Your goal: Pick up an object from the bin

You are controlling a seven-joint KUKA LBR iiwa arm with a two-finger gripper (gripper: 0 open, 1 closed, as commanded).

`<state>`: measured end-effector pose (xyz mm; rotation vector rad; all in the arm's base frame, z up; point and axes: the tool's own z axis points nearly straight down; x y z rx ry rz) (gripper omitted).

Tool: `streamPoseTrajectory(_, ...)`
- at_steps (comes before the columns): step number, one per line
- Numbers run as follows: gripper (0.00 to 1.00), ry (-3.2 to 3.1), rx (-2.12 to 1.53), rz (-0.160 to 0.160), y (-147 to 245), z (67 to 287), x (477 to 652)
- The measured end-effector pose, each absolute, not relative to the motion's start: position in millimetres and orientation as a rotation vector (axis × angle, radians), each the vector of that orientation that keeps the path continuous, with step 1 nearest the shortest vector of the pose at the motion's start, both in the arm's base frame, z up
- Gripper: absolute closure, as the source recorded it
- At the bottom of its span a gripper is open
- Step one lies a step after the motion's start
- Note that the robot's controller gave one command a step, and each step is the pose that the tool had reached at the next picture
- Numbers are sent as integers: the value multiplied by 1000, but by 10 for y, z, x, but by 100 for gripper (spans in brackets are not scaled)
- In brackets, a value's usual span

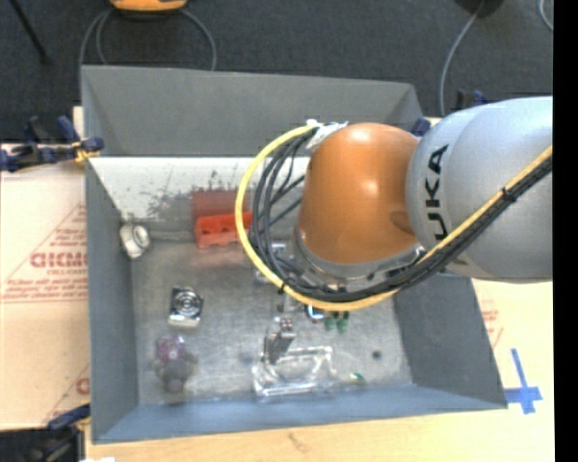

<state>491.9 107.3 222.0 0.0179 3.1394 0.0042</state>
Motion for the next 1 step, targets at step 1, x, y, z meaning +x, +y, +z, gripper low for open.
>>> streamPoseTrajectory(1,0,3090,-581,-3,776,1328,4804)
